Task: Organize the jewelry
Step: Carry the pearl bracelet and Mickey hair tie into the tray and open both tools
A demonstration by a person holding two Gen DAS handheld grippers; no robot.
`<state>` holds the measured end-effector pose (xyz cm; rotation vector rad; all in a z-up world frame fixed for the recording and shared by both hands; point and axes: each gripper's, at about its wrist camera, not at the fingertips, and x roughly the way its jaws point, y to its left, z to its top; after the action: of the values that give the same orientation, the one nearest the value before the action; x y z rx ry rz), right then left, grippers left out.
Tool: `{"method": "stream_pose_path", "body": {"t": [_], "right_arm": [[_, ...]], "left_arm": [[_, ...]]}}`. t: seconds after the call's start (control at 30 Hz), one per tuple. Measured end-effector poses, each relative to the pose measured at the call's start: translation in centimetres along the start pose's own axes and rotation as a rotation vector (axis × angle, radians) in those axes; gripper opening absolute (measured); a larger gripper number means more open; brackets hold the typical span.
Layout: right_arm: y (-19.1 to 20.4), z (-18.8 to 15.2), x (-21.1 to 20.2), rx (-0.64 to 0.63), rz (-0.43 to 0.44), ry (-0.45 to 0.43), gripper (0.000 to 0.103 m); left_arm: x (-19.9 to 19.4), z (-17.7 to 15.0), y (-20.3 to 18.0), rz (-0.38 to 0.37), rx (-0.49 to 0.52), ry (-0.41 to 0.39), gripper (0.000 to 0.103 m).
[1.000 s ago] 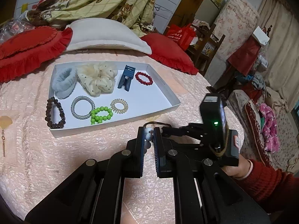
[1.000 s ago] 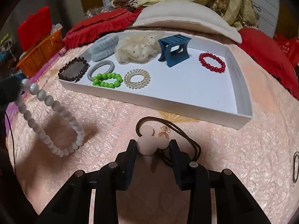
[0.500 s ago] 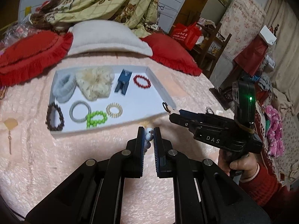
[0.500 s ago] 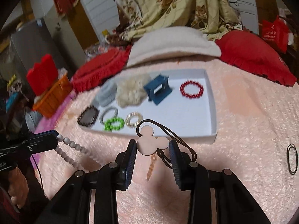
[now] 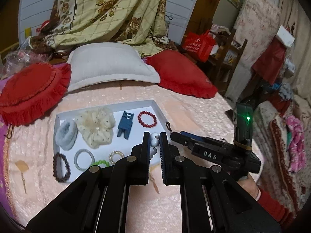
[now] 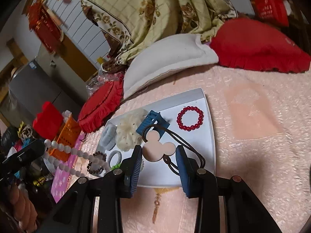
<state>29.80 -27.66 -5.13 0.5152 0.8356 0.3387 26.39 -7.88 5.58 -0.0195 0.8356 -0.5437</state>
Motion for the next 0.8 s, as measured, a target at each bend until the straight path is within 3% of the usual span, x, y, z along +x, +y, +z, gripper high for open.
{"method": "stream_pose_path", "body": {"t": [0.23,0.43,0.8], "right_arm": [[-0.8,0.4,2.0,0.001,-0.002,0.031,0.034],[-0.8,0.0,4.0,-0.075,-0.088,0.047,0.034],[-1.1,-1.6,6.6,-0.175,-0.190,0.096,0.034]], "left_arm": [[4.8,0.8,-0.2,0.048,-0.003,0.059,0.008],[8.9,0.1,-0.1,0.115,0.018,0.122,0.008],[14.3,-2.9,2.9,0.120,-0.078,0.249,0.008]]}}
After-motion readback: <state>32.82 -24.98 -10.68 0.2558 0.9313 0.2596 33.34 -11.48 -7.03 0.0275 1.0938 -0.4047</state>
